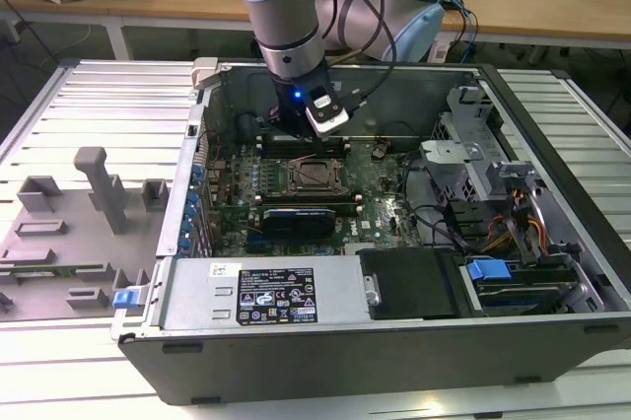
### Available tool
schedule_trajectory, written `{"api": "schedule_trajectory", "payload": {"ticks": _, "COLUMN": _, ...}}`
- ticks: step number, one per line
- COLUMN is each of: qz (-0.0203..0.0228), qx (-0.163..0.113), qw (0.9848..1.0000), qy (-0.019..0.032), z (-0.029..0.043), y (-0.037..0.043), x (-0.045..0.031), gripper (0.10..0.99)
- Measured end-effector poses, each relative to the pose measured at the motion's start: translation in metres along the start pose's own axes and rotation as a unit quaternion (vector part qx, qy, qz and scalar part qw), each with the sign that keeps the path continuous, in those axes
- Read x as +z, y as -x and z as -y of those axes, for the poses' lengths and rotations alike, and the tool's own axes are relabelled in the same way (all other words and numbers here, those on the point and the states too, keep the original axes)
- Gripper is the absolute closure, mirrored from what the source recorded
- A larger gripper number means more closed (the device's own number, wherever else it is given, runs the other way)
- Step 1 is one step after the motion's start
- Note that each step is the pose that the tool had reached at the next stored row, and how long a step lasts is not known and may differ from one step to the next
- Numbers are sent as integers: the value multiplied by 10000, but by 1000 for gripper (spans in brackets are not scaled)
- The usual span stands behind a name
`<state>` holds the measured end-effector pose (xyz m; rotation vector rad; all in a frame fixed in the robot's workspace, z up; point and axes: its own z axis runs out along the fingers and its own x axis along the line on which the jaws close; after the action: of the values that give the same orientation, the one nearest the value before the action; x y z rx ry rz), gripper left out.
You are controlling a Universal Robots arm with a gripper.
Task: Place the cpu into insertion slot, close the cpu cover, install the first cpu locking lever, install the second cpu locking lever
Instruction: 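Install the first cpu locking lever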
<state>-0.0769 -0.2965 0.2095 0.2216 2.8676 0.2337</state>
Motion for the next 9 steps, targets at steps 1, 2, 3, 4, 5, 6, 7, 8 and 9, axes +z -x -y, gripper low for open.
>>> {"api": "schedule_trajectory", "payload": {"ticks": 1, "qz": 13, "qx": 63, "qw": 10000, "qy": -15, "z": 0, "y": -2, "x": 3, "gripper": 980}}
{"api": "schedule_trajectory", "payload": {"ticks": 2, "qz": 27, "qx": 142, "qw": 9999, "qy": -36, "z": 1, "y": -3, "x": 6, "gripper": 980}}
{"api": "schedule_trajectory", "payload": {"ticks": 3, "qz": 37, "qx": 196, "qw": 9998, "qy": -50, "z": 0, "y": -4, "x": 7, "gripper": 980}}
{"api": "schedule_trajectory", "payload": {"ticks": 4, "qz": 42, "qx": 223, "qw": 9997, "qy": -57, "z": -2, "y": -6, "x": 8, "gripper": 980}}
{"api": "schedule_trajectory", "payload": {"ticks": 5, "qz": 46, "qx": 244, "qw": 9997, "qy": -62, "z": -5, "y": -8, "x": 10, "gripper": 980}}
{"api": "schedule_trajectory", "payload": {"ticks": 6, "qz": 49, "qx": 263, "qw": 9996, "qy": -67, "z": -9, "y": -10, "x": 11, "gripper": 980}}
{"api": "schedule_trajectory", "payload": {"ticks": 7, "qz": 55, "qx": 296, "qw": 9995, "qy": -75, "z": -26, "y": -19, "x": 13, "gripper": 980}}
{"api": "schedule_trajectory", "payload": {"ticks": 8, "qz": 60, "qx": 322, "qw": 9994, "qy": -81, "z": -38, "y": -26, "x": 15, "gripper": 980}}
{"api": "schedule_trajectory", "payload": {"ticks": 9, "qz": 64, "qx": 342, "qw": 9994, "qy": -86, "z": -46, "y": -30, "x": 16, "gripper": 980}}
